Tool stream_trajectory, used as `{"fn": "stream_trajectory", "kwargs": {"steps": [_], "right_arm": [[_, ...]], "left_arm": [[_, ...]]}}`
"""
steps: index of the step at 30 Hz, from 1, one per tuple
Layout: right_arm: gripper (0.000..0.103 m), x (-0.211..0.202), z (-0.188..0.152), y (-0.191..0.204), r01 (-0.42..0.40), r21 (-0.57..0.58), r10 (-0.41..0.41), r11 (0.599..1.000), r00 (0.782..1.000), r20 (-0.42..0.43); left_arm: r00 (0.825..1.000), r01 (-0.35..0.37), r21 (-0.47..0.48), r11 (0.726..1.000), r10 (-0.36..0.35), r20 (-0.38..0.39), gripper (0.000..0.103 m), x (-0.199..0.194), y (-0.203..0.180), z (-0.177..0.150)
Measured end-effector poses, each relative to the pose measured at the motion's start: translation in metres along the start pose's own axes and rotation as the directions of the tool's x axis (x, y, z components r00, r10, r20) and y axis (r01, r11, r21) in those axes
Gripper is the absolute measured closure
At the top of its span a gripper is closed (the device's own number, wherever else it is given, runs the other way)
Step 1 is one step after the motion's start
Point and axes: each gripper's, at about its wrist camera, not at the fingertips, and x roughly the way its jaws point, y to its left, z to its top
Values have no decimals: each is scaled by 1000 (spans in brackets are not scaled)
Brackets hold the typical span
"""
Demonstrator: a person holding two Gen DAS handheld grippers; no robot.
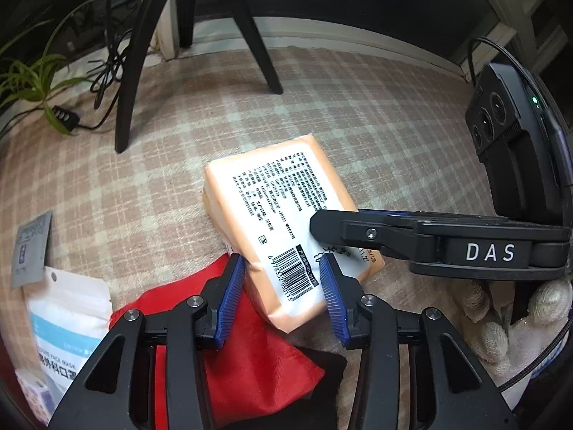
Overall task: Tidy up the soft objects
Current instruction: 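Close the left gripper on the tissue pack and lift it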
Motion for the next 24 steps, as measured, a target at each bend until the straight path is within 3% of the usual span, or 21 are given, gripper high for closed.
{"fn": "stream_trajectory", "kwargs": {"steps": [4, 7, 13, 16, 20, 24], "right_arm": [[62, -1, -1, 0, 0, 7, 0, 1000, 1000, 2], [63, -2, -2, 2, 19, -11, -19, 1000, 1000, 0], [64, -2, -2, 1, 12, -6, -12, 1000, 1000, -2], [64, -2, -2, -1, 10, 3, -10, 1000, 1000, -2], [64, -3, -1, -3, -2, 20, 2, 1000, 1000, -6], [64, -6, -1, -4, -4, 29, 5, 1000, 1000, -10]], "left_arm": [[1000, 13, -4, 1000, -13, -6, 60, 3, -1, 2], [1000, -17, 11, 1000, 17, -15, 57, 5, -3, 2], [999, -45, -24, 999, 44, -17, 29, 7, 8, 3], [999, 23, -62, 998, -25, -33, 29, 11, 19, 5], [996, 77, -51, 996, -79, -36, 44, 11, 13, 6], [998, 55, -12, 998, -55, -30, 45, 8, 2, 6]]}}
